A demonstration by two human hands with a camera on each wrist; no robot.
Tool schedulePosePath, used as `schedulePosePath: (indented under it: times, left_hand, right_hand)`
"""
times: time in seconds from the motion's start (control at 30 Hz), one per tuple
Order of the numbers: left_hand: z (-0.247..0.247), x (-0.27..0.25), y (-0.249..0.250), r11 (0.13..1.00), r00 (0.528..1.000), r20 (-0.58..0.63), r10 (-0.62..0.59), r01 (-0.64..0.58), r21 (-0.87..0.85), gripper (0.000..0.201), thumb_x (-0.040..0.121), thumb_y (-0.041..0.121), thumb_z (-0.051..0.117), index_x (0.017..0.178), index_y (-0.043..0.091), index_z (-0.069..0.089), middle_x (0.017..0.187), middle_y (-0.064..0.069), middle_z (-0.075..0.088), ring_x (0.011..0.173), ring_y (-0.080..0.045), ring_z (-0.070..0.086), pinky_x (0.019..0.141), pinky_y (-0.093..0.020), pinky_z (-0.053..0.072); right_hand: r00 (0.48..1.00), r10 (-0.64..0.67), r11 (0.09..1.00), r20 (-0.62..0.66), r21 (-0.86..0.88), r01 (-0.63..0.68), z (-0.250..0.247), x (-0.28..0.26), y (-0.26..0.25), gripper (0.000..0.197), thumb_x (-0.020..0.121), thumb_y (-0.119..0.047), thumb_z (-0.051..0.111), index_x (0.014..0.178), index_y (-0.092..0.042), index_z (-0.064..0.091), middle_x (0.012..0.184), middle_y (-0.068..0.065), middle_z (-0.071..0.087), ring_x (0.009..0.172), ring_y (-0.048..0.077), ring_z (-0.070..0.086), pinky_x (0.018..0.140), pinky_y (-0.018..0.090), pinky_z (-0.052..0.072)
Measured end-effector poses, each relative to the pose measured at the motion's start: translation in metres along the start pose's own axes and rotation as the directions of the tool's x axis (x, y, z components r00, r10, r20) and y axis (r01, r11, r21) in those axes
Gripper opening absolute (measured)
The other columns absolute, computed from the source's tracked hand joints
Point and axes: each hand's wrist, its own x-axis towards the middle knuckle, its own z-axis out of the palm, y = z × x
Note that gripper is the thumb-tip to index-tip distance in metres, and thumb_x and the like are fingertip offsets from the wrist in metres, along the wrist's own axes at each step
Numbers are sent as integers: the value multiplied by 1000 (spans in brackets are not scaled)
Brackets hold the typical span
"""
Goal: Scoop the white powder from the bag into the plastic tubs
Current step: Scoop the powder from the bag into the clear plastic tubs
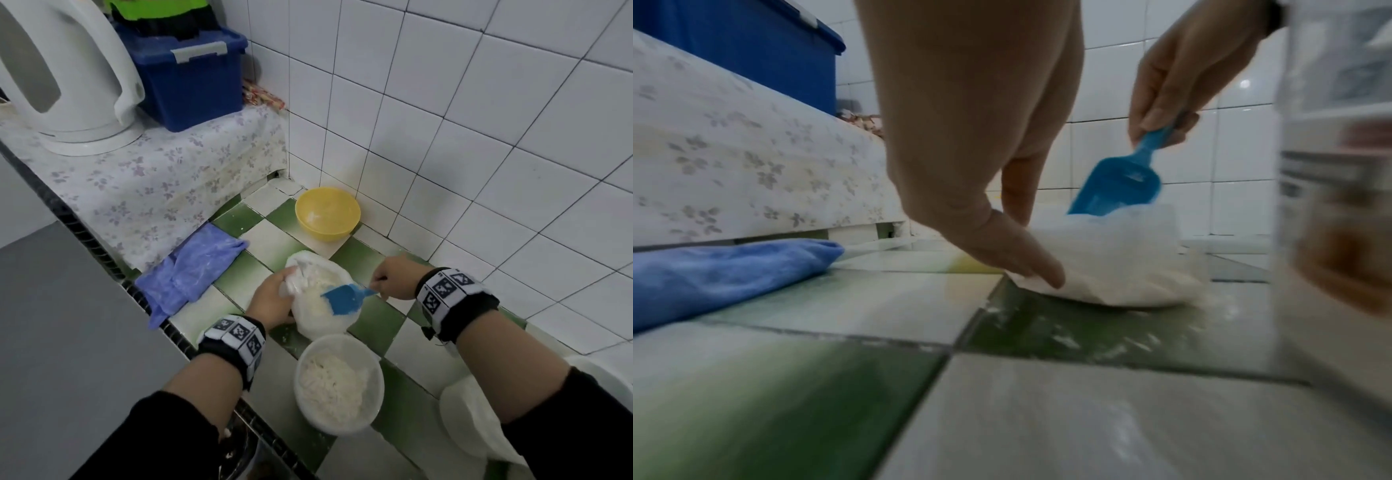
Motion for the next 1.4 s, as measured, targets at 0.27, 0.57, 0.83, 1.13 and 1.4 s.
schedulePosePath:
  times: [0.27,0.57,0.83,1.13,1.4]
  left_hand:
    - [-18,-3,-3,1000,990,138,10,-12,11,53,85,6,70,126,36,56,125,0,53,117,-21,57,94,-42,53]
    - [-11,-30,-12,981,964,192,-182,165,100,71,83,2,72,126,34,25,105,-17,62,77,-32,66,72,-54,59]
    - [-6,-13,-20,981,991,8,131,-131,141,71,71,-8,59,97,57,45,122,-6,45,119,-25,47,90,-50,54]
    - [-11,-5,-12,997,992,103,74,-73,-18,59,88,-15,49,119,33,33,133,0,42,93,-22,53,91,-47,51]
    - [-17,-10,-21,991,984,121,132,-133,3,57,88,-12,57,119,35,43,130,-4,43,89,-17,64,74,-30,59]
  right_hand:
    - [993,68,962,93,257,-90,29,0,-3,32,96,-27,49,92,-4,70,70,0,59,50,8,40,51,17,35]
    - [998,37,999,-45,38,-35,2,7,-6,27,98,-20,44,100,-5,67,98,11,67,74,17,53,55,18,36]
    - [999,3,992,51,125,-10,14,14,6,32,97,-27,47,71,-17,62,70,-1,58,58,11,45,57,20,38]
    - [990,-2,944,141,327,-44,47,11,-7,27,97,-28,47,100,-10,67,74,-6,60,66,10,50,63,18,41]
    - [995,48,897,91,435,-83,60,13,-10,31,98,-26,46,103,-4,68,74,-3,62,61,9,48,60,19,39]
